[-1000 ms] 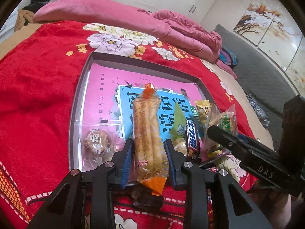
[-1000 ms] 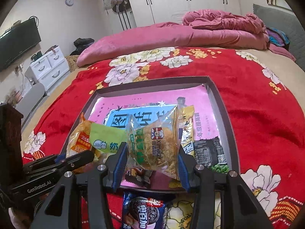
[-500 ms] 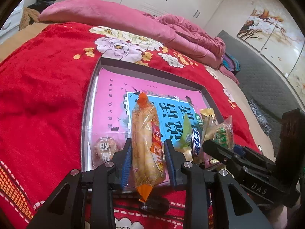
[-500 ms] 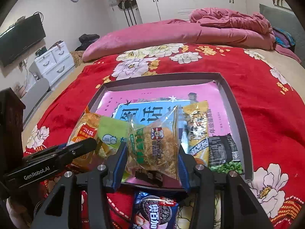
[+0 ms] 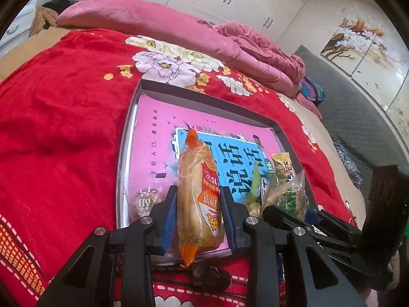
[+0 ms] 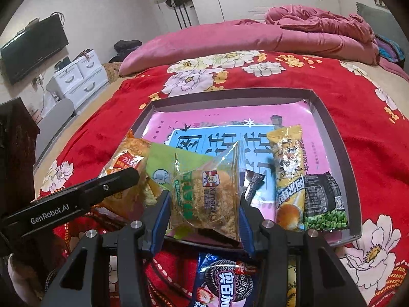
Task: Organize snacks
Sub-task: 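Lower and open left tool on the orange bag in the tray while right tool releases the clear bag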
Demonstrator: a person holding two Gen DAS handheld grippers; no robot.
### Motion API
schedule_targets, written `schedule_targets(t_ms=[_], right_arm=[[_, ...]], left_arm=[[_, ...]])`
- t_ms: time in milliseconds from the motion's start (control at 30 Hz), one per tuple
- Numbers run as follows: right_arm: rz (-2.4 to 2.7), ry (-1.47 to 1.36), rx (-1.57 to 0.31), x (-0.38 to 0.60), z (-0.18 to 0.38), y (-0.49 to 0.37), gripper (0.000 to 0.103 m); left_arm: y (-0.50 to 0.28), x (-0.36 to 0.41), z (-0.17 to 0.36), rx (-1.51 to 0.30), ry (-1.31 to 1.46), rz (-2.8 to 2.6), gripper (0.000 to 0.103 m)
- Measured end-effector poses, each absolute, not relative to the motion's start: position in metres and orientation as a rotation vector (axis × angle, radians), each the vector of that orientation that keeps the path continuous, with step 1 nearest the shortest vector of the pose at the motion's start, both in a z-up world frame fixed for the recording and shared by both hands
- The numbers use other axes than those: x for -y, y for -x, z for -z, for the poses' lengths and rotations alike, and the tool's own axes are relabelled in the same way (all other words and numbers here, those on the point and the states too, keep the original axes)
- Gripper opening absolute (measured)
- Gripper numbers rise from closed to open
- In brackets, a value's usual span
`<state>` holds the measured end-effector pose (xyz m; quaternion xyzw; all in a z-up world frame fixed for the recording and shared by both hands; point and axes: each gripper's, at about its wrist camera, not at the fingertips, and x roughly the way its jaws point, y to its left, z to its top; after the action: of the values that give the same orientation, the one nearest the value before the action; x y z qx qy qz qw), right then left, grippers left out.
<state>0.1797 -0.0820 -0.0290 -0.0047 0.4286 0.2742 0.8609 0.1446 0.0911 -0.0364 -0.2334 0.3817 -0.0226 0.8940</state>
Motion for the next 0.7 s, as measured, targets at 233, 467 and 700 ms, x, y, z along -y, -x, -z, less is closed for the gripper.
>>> schedule_targets(t_ms=[233, 467, 700], right_arm=[[-0.521, -0.002, -0.922, 0.095, 0.036, -0.184, 0.048], [-0.533, 0.010, -0.927, 0.094, 0.040, -0.182, 0.049], [-0.540, 0.014, -0.928, 0.093, 0.041, -0.181, 0.050]], left_arm=[[-0.144, -0.091, 0.035, -0.784, 0.473, 0.039, 0.033], [-0.145, -0.089, 0.034, -0.788, 0.460, 0.040, 0.033], [-0.147, -0.085, 0.037, -0.799, 0.454, 0.056, 0.033]])
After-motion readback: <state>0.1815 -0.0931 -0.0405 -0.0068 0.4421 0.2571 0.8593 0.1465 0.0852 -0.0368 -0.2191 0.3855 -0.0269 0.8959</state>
